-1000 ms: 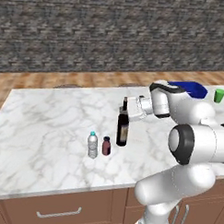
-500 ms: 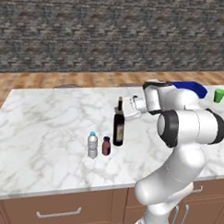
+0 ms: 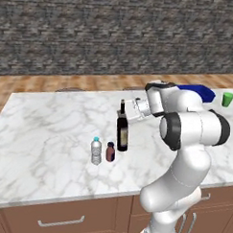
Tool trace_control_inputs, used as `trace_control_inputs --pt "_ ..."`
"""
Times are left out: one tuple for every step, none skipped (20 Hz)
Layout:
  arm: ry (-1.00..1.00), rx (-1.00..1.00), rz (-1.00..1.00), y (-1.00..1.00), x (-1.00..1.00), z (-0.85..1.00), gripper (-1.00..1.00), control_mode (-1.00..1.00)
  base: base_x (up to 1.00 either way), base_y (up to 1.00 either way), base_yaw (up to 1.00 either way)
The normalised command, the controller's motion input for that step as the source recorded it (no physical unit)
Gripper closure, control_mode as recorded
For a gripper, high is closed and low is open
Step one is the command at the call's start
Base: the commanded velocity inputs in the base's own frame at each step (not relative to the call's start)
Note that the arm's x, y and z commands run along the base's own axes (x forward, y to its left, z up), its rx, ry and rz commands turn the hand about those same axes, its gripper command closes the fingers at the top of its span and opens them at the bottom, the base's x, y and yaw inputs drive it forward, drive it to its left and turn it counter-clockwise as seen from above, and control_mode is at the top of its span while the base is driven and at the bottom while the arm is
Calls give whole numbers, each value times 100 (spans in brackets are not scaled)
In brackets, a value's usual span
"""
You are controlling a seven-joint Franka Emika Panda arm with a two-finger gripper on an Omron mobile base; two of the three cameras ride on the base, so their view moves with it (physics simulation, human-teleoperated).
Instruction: Place the drinks on the dining counter in a tight cluster.
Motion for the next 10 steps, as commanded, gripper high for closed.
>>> trace_control_inputs --pt "-1 0 0 13 -31 -20 100 -100 0 0 0" --pt "-2 0 0 11 -35 -18 100 -100 0 0 0" --pt "-3 0 -3 12 -37 -16 100 -100 0 0 0" --pt "-4 0 -4 10 -39 -15 100 -100 0 0 0" --pt "-3 0 -5 8 -39 -17 100 -100 0 0 0" --pt "-3 0 -5 5 -40 -18 100 -100 0 0 0" --pt "-2 0 -4 2 -40 -19 100 -100 0 0 0" --pt "-2 0 -4 0 -41 -20 100 -100 0 0 0" --pt "0 0 -4 1 -37 -23 100 -100 0 0 0" --pt "0 1 -5 1 -28 -23 100 -100 0 0 0"
